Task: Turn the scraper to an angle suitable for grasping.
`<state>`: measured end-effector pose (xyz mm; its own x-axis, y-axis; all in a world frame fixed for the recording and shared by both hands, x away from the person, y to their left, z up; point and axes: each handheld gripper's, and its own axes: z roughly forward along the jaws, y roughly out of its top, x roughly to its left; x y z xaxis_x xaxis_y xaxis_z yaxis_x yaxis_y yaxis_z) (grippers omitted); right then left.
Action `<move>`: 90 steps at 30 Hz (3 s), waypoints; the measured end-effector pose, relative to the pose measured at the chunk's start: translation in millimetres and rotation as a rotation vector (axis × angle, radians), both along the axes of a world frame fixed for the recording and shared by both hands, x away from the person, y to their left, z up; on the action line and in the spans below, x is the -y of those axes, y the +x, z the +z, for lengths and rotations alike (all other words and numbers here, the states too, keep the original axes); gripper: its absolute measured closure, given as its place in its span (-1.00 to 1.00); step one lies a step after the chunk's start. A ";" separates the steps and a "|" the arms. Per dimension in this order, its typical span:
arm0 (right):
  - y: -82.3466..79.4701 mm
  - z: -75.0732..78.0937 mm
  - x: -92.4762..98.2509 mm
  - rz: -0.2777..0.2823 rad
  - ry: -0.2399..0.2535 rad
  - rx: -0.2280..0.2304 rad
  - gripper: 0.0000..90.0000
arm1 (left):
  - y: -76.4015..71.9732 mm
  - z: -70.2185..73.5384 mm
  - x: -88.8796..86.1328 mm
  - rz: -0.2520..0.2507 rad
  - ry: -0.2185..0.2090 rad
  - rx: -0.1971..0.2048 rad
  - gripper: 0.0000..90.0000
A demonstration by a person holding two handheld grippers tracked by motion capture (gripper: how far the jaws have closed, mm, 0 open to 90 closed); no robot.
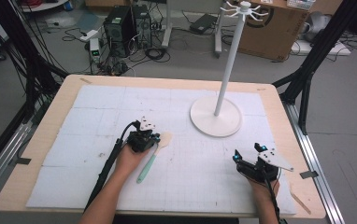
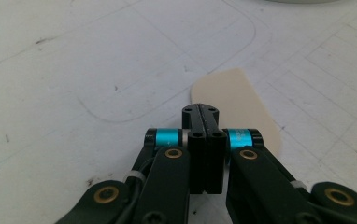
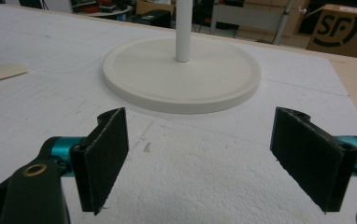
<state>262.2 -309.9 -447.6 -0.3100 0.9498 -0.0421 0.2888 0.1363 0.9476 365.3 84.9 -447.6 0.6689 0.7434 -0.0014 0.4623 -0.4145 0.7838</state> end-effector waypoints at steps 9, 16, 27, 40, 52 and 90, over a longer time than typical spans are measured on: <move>0.2 0.0 0.1 0.001 -0.001 0.001 -0.58 | -8.6 0.9 17.1 -0.107 0.005 -0.009 1.00; 0.0 0.0 -0.1 0.000 -0.001 0.001 -0.58 | -17.2 1.1 25.0 -0.214 -0.001 -0.018 1.00; -0.1 0.0 -0.1 0.001 -0.002 0.001 -0.58 | -29.7 1.3 37.3 -0.341 0.009 -0.014 1.00; 0.0 0.0 -0.2 0.000 -0.002 0.001 -0.58 | -41.3 3.3 42.6 -0.468 0.027 -0.009 1.00; -0.5 0.0 -0.7 0.001 -0.004 0.000 -0.58 | -44.1 5.8 20.3 -0.378 -0.028 0.017 1.00; 0.0 0.1 -0.6 0.001 -0.008 -0.003 -0.58 | -47.7 7.4 53.8 -0.517 0.044 -0.072 1.00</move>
